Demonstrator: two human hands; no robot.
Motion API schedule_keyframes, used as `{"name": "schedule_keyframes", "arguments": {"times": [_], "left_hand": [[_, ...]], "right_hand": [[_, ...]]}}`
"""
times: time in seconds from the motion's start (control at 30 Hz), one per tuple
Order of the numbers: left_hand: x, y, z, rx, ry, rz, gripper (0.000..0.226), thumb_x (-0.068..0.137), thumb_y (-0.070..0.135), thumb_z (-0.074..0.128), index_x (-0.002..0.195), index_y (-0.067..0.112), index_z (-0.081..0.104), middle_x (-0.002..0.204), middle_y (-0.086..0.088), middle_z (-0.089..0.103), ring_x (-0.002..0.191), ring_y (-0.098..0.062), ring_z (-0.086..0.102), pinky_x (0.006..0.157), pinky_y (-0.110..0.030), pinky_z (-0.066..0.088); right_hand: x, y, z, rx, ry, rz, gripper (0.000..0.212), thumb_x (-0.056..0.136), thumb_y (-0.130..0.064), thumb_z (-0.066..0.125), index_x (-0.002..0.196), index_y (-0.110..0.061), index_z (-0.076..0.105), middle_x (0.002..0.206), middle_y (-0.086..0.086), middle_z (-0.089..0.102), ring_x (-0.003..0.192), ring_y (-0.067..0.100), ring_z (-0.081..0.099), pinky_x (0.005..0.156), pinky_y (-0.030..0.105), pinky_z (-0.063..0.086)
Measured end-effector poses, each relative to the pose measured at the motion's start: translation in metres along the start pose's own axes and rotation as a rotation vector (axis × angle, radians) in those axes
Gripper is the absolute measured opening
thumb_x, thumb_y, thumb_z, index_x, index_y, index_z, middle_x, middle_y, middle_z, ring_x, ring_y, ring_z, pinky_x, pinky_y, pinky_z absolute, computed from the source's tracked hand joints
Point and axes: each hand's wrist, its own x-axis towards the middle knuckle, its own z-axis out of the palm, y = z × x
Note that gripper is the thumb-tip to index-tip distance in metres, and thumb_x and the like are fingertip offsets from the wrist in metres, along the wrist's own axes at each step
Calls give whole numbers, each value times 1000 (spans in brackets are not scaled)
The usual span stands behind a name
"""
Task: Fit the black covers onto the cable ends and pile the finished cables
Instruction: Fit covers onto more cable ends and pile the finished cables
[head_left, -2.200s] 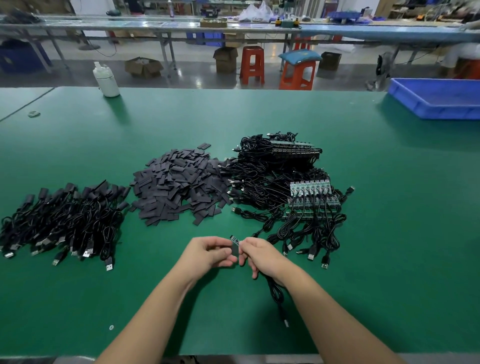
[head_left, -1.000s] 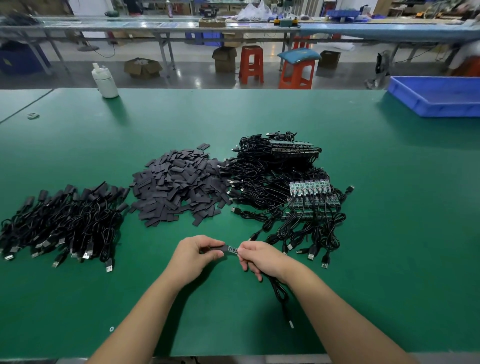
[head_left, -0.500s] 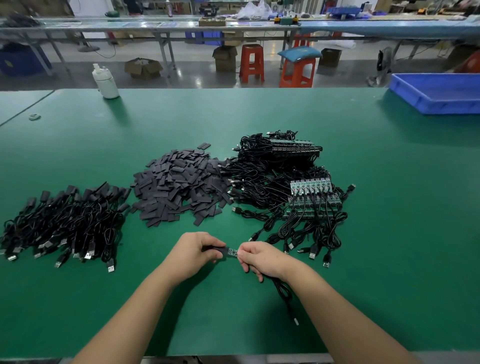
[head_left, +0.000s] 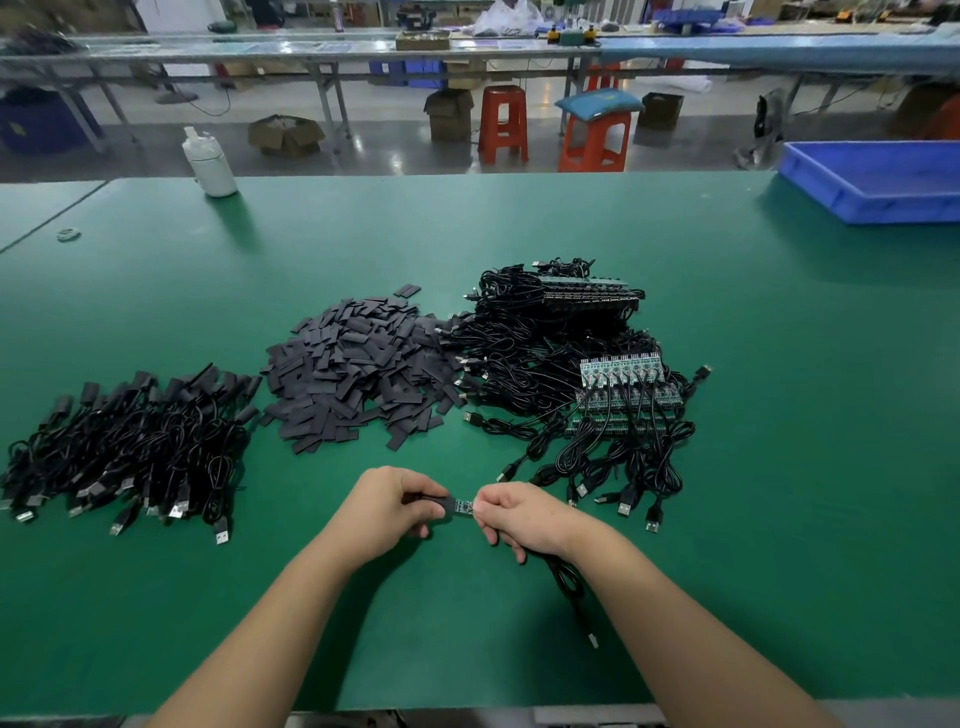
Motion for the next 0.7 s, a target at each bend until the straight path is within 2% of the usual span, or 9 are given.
{"name": "schedule_keyframes", "arguments": {"times": [0.1,0.27,0.4,0.57,0.7], "left_hand": [[0,3,3,10,-9,67,20,84,7,76,96,23,76,82,4,74,61,-13,69,67,-27,60],[3,11,14,191,-18,185,19,85,18,75,102,26,76,78,13,70,73,3,64,68,-7,45],[4,13,16,299,-35,235,17,88,25,71,104,28,75,86,13,67,67,9,56,69,-11,45],[0,6,15,201,40,229,12,87,23,73,97,28,77,79,14,67,66,3,60,65,-13,45],[0,0,17,180,79,203,14,87,21,74,98,28,77,82,15,68,68,3,61,66,-11,45]], "right_hand": [[2,2,1,52,-2,6,27,104,-31,46,81,-23,56,68,-10,63,47,11,48,55,24,47],[2,2,1,86,2,-9,26,104,-28,46,81,-22,57,68,-8,62,45,8,47,53,23,48],[1,2,1,135,7,-24,24,104,-28,49,84,-21,61,66,-9,61,46,5,48,52,23,51],[3,6,2,249,14,-14,15,98,-28,57,92,-20,67,71,-5,67,53,11,52,59,33,56],[3,7,3,282,12,-9,15,94,-26,58,88,-20,70,71,-4,68,52,9,52,57,30,56]]}}
